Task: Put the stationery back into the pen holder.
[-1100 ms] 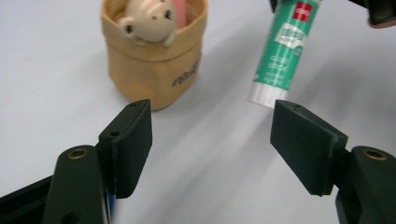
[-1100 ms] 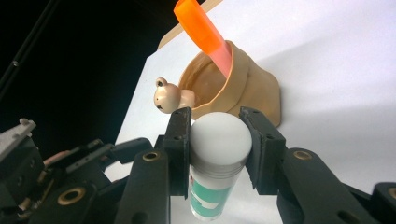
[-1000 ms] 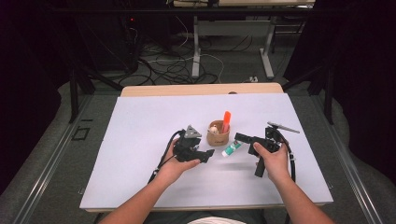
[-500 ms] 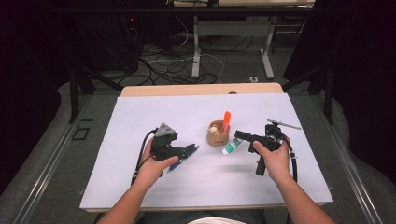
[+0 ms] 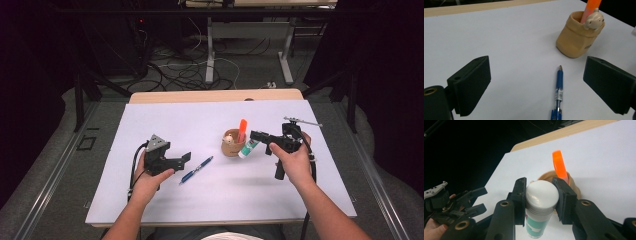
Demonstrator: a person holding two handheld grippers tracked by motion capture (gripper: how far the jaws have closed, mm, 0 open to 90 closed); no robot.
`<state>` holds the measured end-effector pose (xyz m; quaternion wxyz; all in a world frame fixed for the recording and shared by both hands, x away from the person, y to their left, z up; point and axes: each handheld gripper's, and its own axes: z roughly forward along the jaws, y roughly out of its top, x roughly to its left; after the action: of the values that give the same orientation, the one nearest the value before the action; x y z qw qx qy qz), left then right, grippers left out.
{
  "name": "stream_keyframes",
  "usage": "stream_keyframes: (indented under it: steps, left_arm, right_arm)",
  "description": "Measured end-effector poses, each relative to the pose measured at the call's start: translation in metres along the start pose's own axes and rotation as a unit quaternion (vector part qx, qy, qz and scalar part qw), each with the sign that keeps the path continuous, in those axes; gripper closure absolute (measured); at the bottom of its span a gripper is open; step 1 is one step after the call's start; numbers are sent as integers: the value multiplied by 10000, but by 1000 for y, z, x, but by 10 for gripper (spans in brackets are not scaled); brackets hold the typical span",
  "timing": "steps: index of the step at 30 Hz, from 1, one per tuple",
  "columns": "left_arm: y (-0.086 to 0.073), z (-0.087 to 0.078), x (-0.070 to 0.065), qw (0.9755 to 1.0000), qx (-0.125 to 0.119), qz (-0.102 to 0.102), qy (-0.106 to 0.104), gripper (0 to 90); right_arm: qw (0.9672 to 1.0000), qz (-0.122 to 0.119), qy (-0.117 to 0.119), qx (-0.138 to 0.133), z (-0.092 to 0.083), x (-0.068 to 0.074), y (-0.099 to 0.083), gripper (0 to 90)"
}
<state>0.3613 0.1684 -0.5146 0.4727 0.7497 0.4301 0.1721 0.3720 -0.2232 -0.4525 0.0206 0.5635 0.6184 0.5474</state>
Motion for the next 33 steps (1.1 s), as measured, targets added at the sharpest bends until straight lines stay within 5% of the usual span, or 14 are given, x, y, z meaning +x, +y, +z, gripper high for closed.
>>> stream_keyframes:
  steps: [13, 25, 33]
  left_arm:
    - [-12, 8, 13, 9993, 252, 48, 268, 60]
    - [-14, 11, 15, 9985, 422, -39, 349, 6]
    - [-15, 13, 13, 9985, 437, -7, 333, 3]
  right_arm:
    - [9950, -927, -365, 16, 17, 34, 30, 649]
    - [9788, -1824, -925, 117, 48, 43, 33, 649]
    - [9715, -2086, -1109, 168, 59, 42, 30, 649]
